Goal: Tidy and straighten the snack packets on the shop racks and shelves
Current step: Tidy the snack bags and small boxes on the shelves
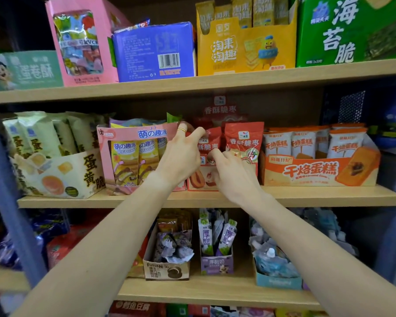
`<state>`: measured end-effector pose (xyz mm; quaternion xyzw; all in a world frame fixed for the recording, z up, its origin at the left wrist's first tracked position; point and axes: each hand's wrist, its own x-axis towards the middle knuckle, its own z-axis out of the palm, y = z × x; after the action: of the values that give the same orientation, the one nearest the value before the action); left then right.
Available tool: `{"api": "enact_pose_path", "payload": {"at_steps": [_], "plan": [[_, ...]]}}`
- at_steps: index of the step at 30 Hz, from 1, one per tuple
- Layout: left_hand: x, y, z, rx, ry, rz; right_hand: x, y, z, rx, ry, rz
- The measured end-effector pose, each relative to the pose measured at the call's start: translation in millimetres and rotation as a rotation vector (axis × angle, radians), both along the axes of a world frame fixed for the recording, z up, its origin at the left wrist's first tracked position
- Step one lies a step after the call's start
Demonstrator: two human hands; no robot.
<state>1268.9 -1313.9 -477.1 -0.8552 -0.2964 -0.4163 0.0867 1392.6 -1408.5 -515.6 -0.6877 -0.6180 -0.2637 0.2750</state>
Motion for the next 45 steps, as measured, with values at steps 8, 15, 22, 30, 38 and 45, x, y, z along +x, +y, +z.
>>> {"api": "enact_pose_path", "payload": {"at_steps": [8, 15, 22, 30, 38, 45], "plan": [[-4, -6, -16, -0.01, 0.036, -0.016, 2, -8, -11, -0.04, 0.05, 0.084], [-3, -44, -61, 0.345, -0.024, 0.128, 43, -70, -51, 0.323, 0.132, 0.03], [47, -43, -84, 0.377, 0.249, 0.001, 113, -91, -64, 0.289, 0.043, -0.416], [61, -30, -93, 0.324, 0.226, 0.015, 137, -75, -74, 0.289, 0.061, -0.328], [52, -46, -106, 0.283, 0.187, -0.022, 131, -92, -79, 0.25, 0.057, -0.262], [52, -54, -127, 0.251, 0.243, -0.017, 118, -99, -104, 0.201, -0.041, -0.223]]}}
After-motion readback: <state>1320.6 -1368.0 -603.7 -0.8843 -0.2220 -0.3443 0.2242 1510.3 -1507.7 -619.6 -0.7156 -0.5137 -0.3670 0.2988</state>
